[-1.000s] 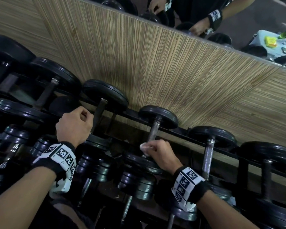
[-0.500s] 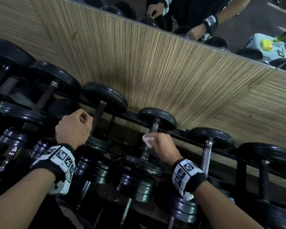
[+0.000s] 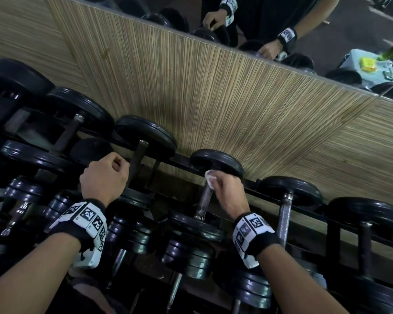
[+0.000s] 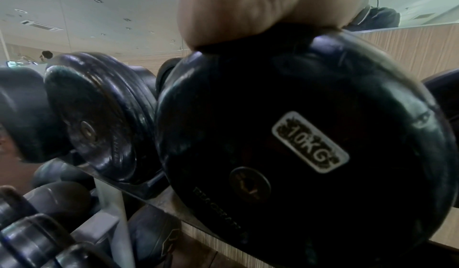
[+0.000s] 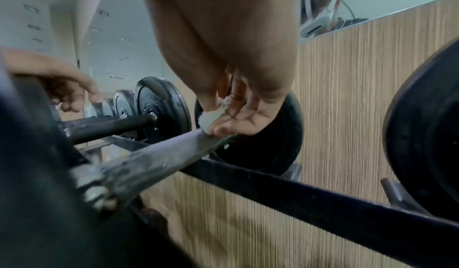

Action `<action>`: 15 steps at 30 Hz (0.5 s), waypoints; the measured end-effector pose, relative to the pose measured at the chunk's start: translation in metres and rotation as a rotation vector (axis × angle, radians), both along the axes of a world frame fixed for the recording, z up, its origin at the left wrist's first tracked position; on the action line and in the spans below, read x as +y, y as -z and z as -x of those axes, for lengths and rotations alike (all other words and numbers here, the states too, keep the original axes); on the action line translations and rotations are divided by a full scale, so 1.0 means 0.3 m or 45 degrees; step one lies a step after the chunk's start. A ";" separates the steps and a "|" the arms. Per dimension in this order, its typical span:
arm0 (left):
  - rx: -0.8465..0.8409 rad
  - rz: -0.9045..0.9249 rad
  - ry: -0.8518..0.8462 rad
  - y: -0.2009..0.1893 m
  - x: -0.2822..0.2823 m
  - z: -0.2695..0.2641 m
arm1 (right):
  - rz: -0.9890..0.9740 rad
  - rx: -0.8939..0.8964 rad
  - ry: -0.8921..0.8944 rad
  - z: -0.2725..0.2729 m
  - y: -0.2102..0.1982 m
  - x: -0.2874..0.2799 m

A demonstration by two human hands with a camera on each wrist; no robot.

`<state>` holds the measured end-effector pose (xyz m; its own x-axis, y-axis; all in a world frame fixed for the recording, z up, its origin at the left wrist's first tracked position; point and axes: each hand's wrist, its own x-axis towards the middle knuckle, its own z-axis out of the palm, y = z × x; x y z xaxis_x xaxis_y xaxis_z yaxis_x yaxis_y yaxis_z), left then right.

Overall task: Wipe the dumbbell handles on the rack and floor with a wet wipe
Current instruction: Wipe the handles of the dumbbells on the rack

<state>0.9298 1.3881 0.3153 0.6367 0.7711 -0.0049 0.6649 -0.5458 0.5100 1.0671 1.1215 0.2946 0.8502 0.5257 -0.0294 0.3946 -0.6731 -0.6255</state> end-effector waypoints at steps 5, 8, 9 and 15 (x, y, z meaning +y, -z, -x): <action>-0.055 -0.110 0.085 0.003 -0.047 0.009 | 0.128 0.322 -0.340 0.101 0.046 -0.041; -0.162 -0.273 0.320 0.012 -0.143 0.015 | 0.060 0.608 -0.327 0.105 0.052 -0.065; -0.220 -0.170 0.453 0.017 -0.188 0.010 | -0.002 0.665 -0.290 0.103 0.056 -0.072; -0.025 0.962 1.035 0.035 -0.426 -0.069 | -0.692 0.960 0.050 0.161 0.012 -0.138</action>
